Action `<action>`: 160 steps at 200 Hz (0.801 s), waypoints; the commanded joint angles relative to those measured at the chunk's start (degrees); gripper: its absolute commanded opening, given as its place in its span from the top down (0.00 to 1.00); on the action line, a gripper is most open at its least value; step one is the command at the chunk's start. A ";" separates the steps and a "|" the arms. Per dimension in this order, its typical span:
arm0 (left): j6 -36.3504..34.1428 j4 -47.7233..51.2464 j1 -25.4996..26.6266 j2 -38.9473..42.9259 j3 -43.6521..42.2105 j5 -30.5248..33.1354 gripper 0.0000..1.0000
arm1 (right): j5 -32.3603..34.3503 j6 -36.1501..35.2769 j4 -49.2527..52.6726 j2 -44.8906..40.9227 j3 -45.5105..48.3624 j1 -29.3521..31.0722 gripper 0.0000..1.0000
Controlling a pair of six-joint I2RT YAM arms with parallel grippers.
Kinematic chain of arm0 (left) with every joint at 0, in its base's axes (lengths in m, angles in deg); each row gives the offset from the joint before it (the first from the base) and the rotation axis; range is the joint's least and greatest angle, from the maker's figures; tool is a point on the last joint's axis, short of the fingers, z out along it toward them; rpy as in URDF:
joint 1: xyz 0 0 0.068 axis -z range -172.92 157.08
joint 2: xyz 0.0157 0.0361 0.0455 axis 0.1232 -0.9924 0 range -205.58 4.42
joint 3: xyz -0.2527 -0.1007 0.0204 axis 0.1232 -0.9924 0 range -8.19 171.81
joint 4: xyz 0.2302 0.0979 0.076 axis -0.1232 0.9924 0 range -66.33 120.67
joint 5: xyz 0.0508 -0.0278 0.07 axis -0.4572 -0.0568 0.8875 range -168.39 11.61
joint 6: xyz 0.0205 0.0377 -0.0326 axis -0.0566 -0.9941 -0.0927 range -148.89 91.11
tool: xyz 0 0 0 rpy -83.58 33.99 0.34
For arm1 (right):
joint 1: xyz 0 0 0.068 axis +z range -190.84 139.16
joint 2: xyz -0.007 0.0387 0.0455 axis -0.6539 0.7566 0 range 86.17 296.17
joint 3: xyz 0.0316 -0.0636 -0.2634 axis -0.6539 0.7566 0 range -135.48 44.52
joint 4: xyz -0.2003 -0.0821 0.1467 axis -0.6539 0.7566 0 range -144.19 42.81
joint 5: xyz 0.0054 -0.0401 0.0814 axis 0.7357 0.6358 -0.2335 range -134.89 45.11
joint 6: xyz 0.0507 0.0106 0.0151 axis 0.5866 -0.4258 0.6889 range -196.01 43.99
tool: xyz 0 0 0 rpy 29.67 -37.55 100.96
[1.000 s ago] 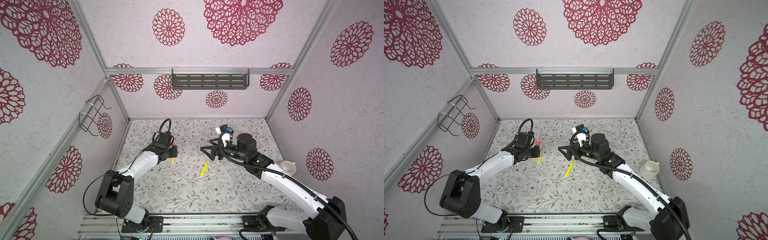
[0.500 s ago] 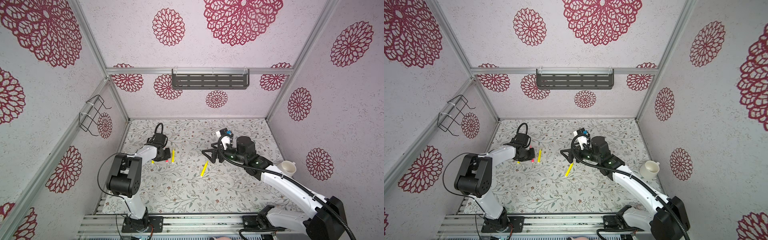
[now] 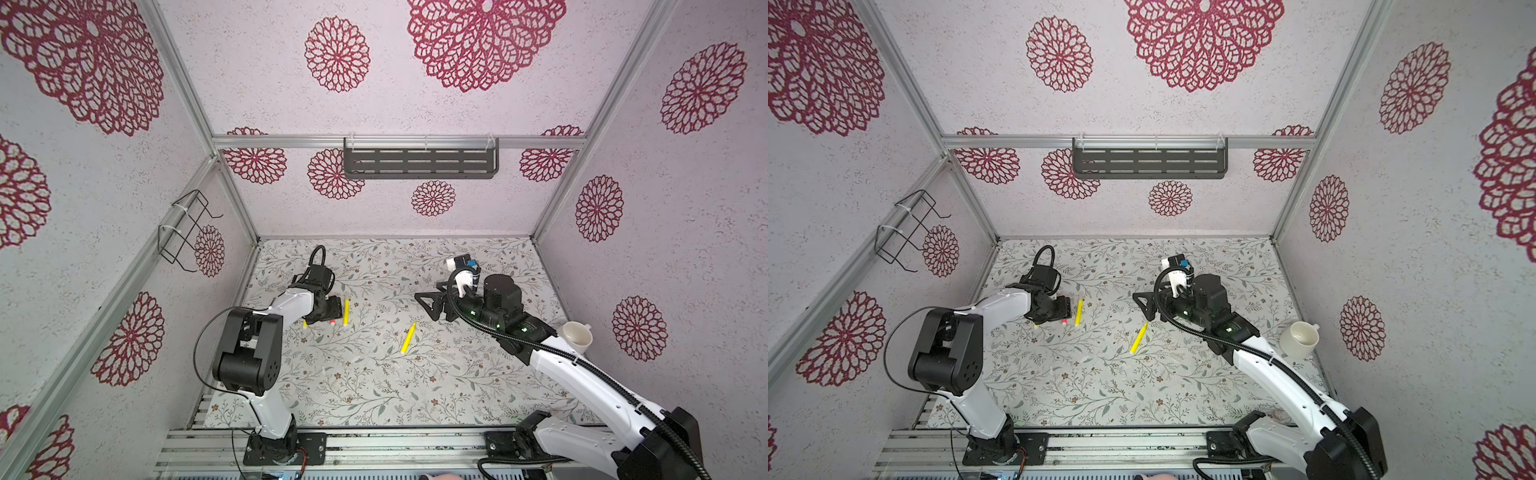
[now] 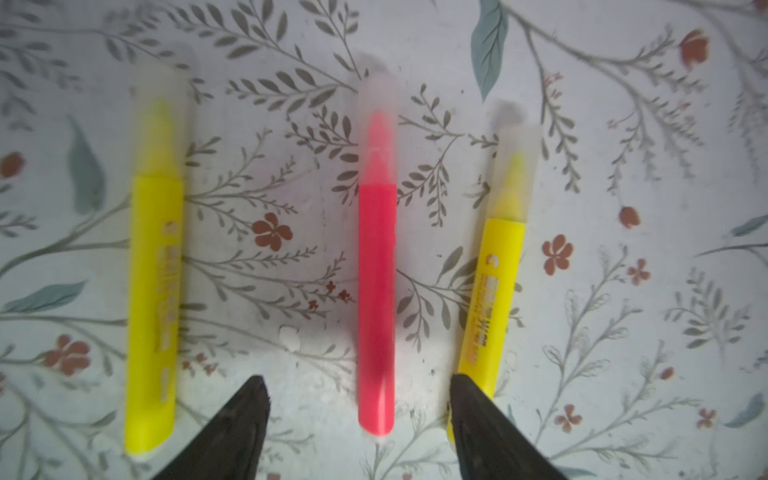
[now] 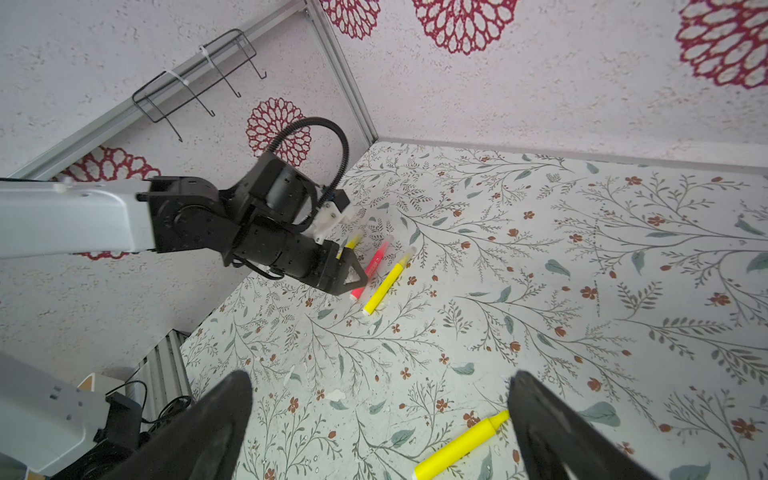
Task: Insert the pens into the pen caps
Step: 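Set the capped pink highlighter down beside the yellow highlighters with the left gripper, then grasp a yellow highlighter with the left gripper while the right moves toward it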
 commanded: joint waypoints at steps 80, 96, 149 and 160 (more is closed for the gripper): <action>1.97 5.06 26.30 5.08 13.12 -1.44 0.24 | 21.22 12.37 24.35 -3.61 -6.32 -11.15 0.01; 3.74 4.77 29.02 2.68 12.22 -2.40 0.24 | 20.70 15.35 27.17 -3.83 -5.02 -14.96 0.01; 6.01 4.62 33.15 -3.16 12.47 -1.74 0.26 | 13.23 20.48 23.60 -6.36 2.75 -21.23 0.01; 5.34 6.39 33.51 -5.52 13.86 -1.38 0.28 | 12.74 20.63 23.29 -6.37 3.06 -21.25 0.01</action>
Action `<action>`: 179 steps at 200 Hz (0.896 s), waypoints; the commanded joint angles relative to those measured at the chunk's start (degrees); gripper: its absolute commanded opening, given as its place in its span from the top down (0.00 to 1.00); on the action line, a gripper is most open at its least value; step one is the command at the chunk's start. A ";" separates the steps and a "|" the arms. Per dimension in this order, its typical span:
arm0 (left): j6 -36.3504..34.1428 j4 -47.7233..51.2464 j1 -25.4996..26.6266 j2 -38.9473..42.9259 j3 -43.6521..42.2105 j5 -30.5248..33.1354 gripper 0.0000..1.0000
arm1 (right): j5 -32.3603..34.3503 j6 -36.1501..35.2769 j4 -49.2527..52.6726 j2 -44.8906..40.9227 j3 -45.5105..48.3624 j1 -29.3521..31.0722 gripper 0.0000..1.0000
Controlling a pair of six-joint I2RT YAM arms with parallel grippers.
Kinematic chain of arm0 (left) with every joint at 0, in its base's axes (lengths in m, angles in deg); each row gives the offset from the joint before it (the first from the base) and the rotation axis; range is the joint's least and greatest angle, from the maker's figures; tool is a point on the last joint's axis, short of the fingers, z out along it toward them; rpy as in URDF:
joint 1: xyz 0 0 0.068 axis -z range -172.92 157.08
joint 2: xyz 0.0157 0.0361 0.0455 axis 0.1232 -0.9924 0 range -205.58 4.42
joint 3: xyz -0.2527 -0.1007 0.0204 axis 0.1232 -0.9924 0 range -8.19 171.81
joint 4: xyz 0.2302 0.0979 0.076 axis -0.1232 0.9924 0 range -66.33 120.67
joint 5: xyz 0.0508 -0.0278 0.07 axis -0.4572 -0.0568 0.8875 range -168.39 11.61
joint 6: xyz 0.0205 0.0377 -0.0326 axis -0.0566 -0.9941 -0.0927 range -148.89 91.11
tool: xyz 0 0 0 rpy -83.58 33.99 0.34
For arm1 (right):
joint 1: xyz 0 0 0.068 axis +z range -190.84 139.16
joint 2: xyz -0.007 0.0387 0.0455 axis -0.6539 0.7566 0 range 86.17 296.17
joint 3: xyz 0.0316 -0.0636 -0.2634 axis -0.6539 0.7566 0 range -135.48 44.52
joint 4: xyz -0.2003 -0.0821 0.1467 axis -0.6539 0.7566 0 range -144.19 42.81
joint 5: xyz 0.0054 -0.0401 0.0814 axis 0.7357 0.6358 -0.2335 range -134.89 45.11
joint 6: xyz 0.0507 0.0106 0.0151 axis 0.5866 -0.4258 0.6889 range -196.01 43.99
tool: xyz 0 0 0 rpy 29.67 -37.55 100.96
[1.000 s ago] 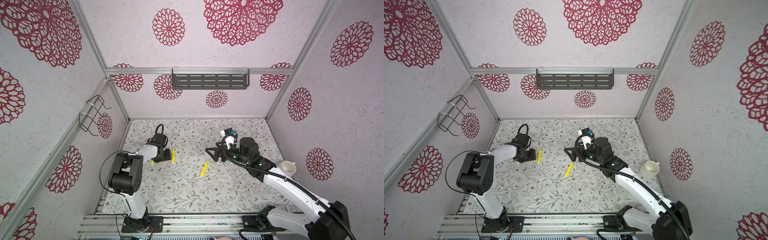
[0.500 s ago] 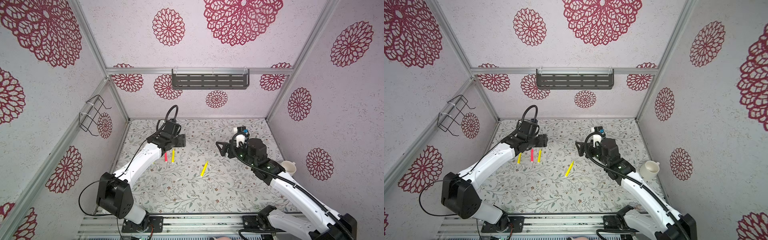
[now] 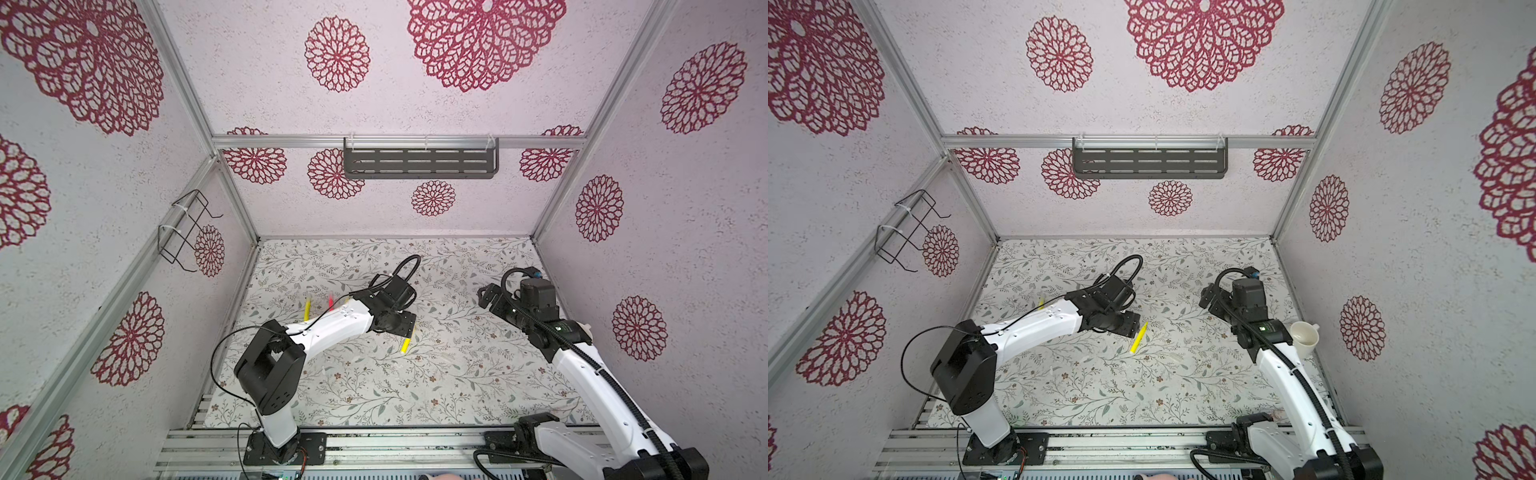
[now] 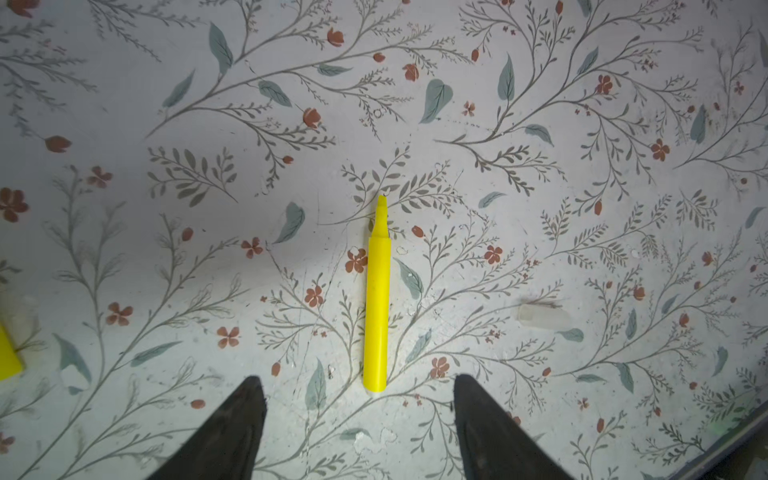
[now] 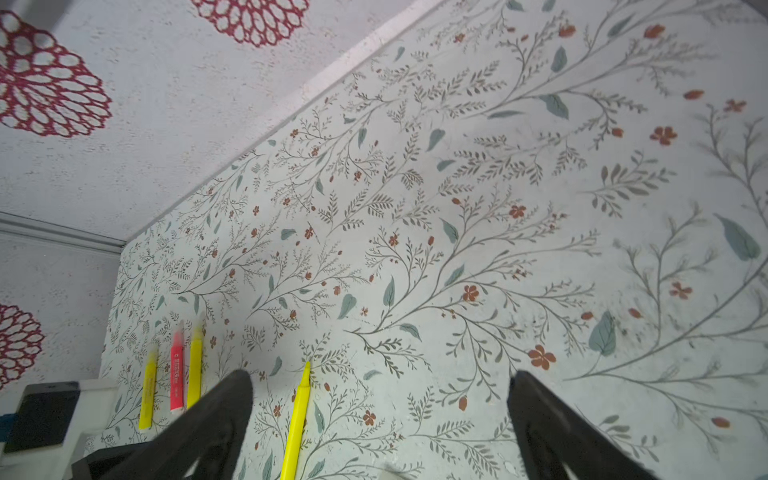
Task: Insert the pens into the pen caps
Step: 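Grasp a yellow highlighter with the left gripper while the right moves toward it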
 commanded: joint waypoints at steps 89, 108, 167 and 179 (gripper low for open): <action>-1.86 5.80 2.36 -15.08 7.79 -1.35 0.46 | -4.45 2.40 -2.89 -2.62 2.08 -0.61 0.01; -2.08 6.34 2.45 -16.43 8.62 -2.37 0.48 | -5.14 2.83 -4.46 -3.01 2.73 -0.60 0.01; -3.81 11.64 4.05 -20.65 11.67 -2.21 0.66 | -4.79 2.51 -5.25 -3.30 2.58 -0.61 0.02; -4.11 12.38 4.33 -21.41 11.68 -2.94 0.78 | -4.54 2.29 -5.09 -3.47 2.54 -0.61 0.02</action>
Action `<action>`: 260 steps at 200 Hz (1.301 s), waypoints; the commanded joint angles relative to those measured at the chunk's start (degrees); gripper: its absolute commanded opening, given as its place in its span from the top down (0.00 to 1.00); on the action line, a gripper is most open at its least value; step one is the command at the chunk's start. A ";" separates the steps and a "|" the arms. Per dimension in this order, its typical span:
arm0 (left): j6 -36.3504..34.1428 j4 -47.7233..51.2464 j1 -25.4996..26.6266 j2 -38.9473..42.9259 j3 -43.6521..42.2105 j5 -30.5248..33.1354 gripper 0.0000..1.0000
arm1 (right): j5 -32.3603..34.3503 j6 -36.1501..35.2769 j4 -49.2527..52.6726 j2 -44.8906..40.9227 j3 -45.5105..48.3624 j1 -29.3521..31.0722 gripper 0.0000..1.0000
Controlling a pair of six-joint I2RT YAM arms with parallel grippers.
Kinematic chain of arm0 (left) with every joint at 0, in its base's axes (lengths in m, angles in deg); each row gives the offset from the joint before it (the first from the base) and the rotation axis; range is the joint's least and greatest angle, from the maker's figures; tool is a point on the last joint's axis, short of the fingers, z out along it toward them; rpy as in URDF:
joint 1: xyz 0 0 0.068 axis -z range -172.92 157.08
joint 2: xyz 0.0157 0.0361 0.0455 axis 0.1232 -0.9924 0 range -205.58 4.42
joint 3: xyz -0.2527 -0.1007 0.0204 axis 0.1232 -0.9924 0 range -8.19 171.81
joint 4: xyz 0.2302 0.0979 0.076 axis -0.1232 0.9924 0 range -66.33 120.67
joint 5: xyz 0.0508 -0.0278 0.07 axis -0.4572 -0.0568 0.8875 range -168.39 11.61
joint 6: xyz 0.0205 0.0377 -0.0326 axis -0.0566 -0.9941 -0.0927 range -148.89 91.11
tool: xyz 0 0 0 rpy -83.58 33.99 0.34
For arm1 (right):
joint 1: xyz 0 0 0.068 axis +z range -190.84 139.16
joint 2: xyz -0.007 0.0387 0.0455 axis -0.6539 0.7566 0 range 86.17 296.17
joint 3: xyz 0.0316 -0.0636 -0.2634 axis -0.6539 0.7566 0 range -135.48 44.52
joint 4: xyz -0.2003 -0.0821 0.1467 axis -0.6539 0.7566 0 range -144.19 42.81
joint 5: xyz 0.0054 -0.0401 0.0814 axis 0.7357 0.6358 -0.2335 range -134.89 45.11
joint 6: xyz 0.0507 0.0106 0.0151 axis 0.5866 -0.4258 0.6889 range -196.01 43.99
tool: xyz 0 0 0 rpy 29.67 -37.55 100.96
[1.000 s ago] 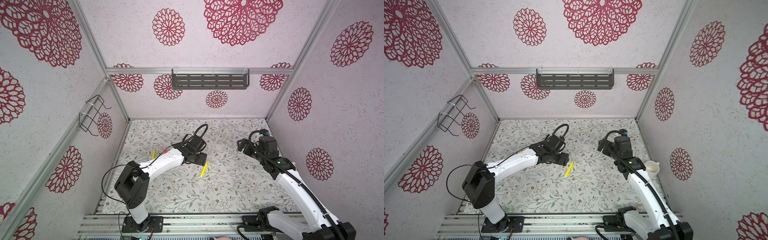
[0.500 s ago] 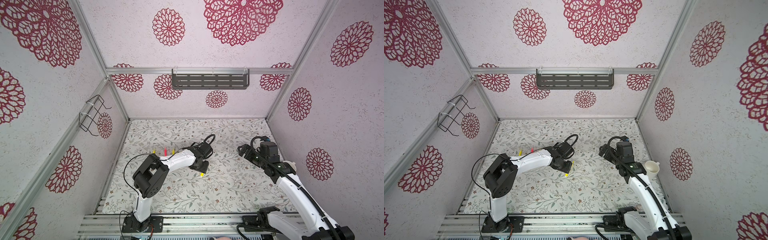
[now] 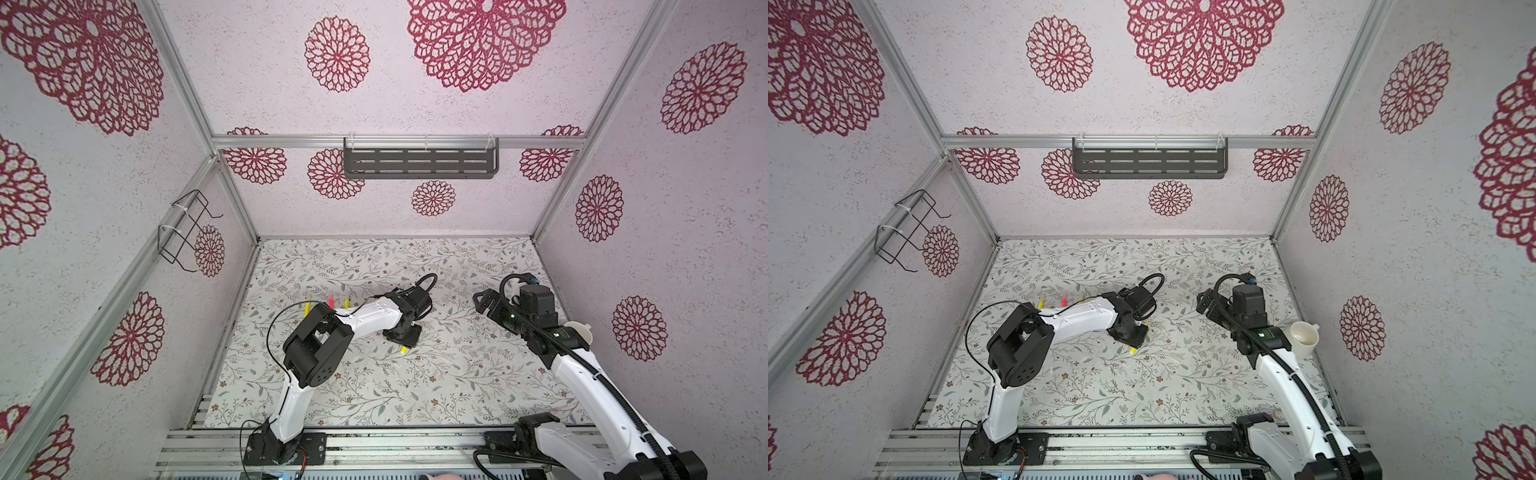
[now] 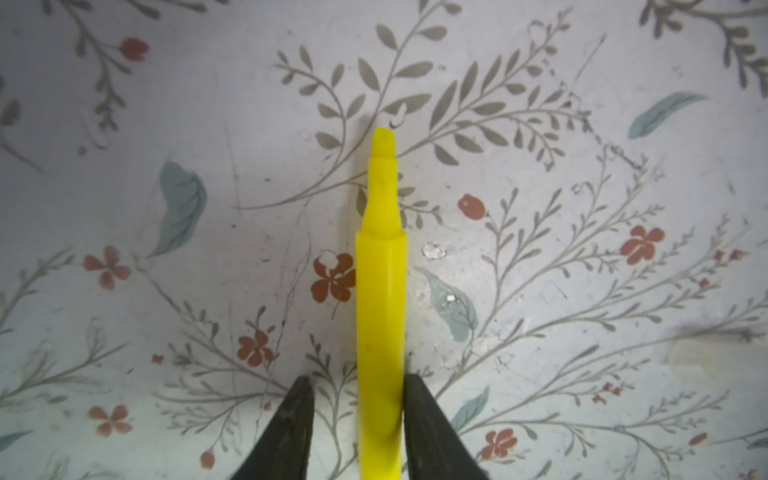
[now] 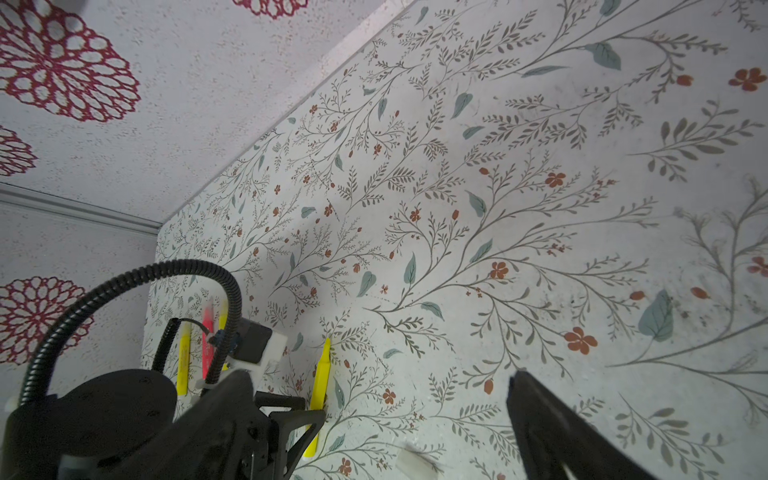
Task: Insert the pens into the pen caps
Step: 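Grasp a yellow highlighter with the left gripper while the right moves toward it, then lower the open right gripper over the translucent cap on the table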
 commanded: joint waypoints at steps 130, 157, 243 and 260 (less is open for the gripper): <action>-4.41 -12.44 -2.06 21.02 -12.83 4.79 1.00 | -2.32 5.04 2.02 1.09 2.55 -0.37 0.05; -4.84 -16.88 -1.95 27.30 -16.62 8.46 1.00 | -2.76 10.61 2.39 2.86 4.49 -0.33 0.05; -5.14 -25.99 -2.14 40.61 -28.31 18.00 1.00 | 5.02 48.95 22.43 11.96 -0.24 12.78 0.01; -4.92 -26.53 -2.15 41.57 -29.34 18.28 1.00 | 4.86 55.83 19.64 13.03 0.80 16.82 0.02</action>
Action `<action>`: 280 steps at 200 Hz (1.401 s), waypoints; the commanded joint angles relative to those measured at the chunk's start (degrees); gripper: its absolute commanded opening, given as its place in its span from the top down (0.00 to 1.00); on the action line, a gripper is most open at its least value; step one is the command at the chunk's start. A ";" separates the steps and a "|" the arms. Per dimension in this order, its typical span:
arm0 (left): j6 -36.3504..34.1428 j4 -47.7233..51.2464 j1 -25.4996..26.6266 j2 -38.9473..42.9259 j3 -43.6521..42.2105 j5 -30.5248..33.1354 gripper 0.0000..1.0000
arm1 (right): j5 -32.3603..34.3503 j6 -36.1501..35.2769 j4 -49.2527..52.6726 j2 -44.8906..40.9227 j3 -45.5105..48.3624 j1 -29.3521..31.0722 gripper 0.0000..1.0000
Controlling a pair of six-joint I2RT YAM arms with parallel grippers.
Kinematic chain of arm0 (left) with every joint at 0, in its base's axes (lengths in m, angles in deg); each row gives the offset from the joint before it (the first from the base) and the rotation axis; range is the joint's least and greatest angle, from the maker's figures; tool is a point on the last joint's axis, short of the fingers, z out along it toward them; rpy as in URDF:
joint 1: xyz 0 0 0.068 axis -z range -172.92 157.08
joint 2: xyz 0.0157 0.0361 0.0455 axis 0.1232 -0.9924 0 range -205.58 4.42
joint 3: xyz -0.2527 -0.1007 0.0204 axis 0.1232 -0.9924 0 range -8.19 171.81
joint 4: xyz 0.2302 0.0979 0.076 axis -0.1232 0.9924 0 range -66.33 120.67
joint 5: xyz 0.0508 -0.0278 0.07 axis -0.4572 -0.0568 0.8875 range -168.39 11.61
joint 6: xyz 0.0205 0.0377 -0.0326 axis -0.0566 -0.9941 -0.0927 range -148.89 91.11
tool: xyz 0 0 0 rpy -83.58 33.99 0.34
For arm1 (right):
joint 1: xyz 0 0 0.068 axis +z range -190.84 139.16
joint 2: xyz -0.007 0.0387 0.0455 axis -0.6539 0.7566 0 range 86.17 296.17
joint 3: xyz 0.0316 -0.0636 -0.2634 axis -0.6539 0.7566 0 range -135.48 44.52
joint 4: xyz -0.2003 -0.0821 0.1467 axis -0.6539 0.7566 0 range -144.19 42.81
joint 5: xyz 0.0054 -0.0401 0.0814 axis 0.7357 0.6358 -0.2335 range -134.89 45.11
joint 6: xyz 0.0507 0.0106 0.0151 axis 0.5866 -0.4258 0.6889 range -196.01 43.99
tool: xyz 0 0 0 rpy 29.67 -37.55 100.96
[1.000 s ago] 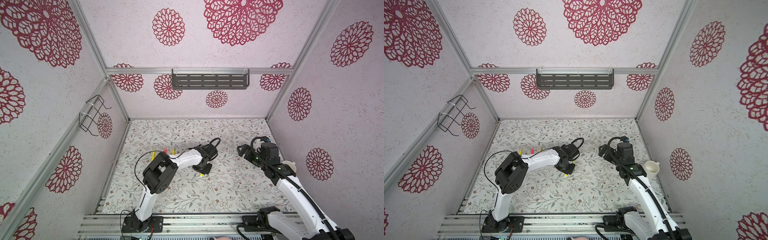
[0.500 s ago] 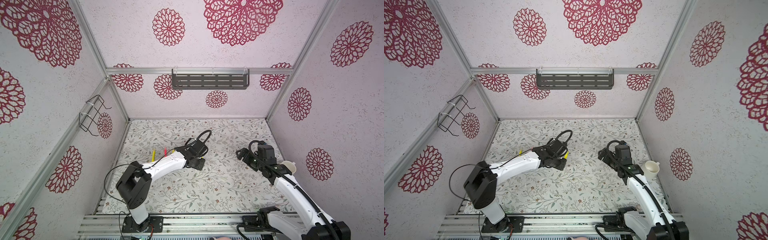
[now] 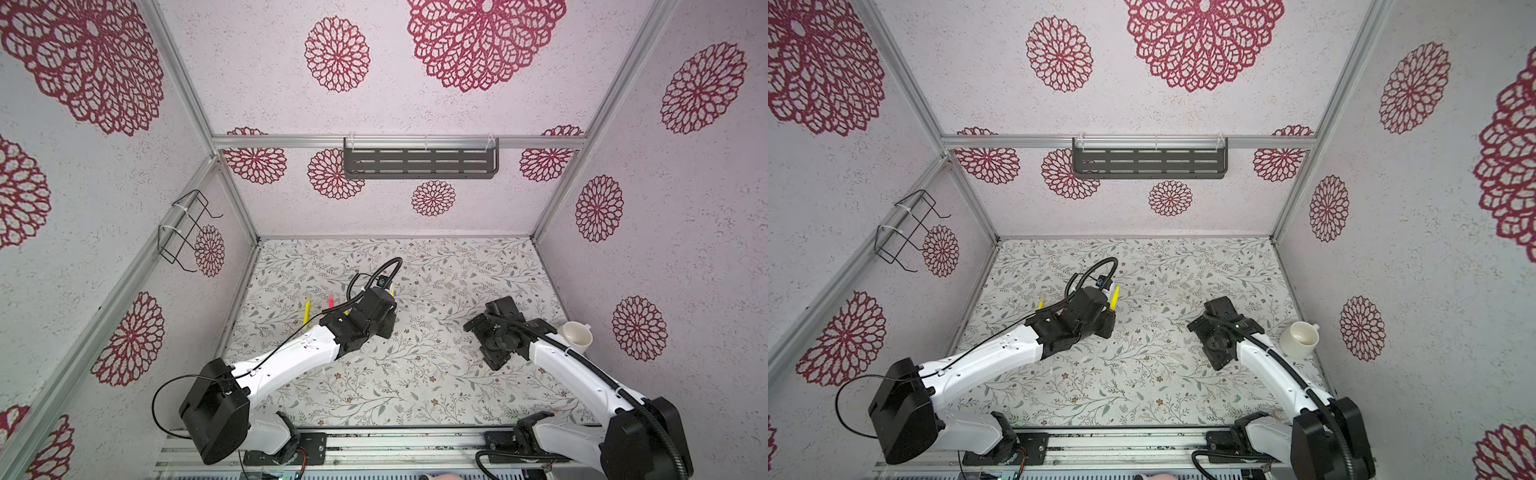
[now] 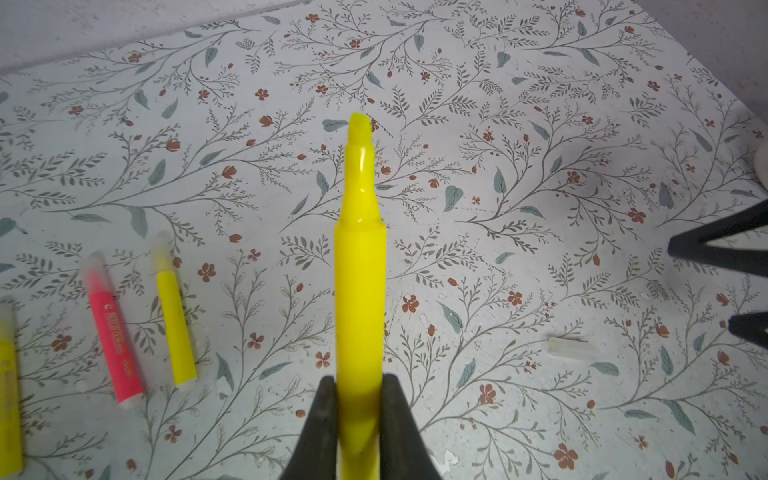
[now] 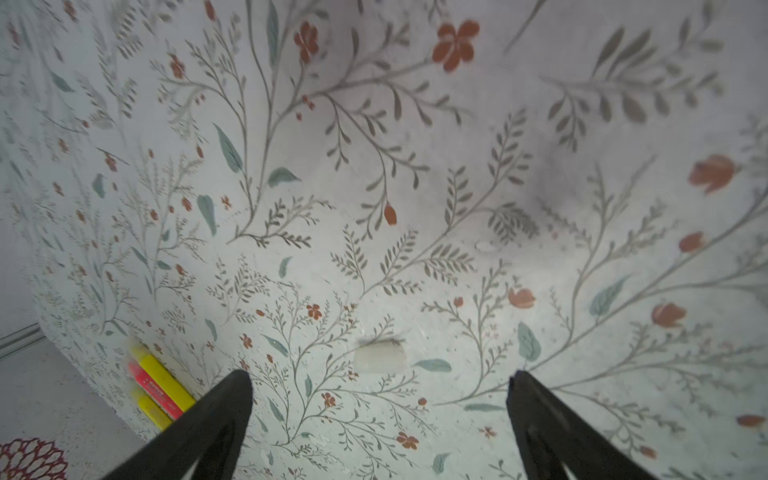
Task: Insert the pens into the pen caps
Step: 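Lower the open right gripper over the translucent cap on the table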
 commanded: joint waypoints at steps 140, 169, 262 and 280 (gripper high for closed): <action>-0.09 -6.15 -0.36 10.21 -9.53 4.97 1.00 | 0.41 31.13 -9.52 13.54 -2.08 13.62 0.33; 0.09 -6.37 -0.86 10.80 -10.43 5.01 1.00 | 3.19 26.27 -13.77 13.16 -3.08 13.68 0.40; 0.43 -7.49 -2.27 10.64 -11.11 3.29 1.00 | 4.31 31.32 -10.22 11.53 -1.28 15.64 0.42; 0.69 -8.16 -2.72 10.51 -11.64 2.56 1.00 | 5.10 33.75 -11.05 10.72 0.95 15.63 0.43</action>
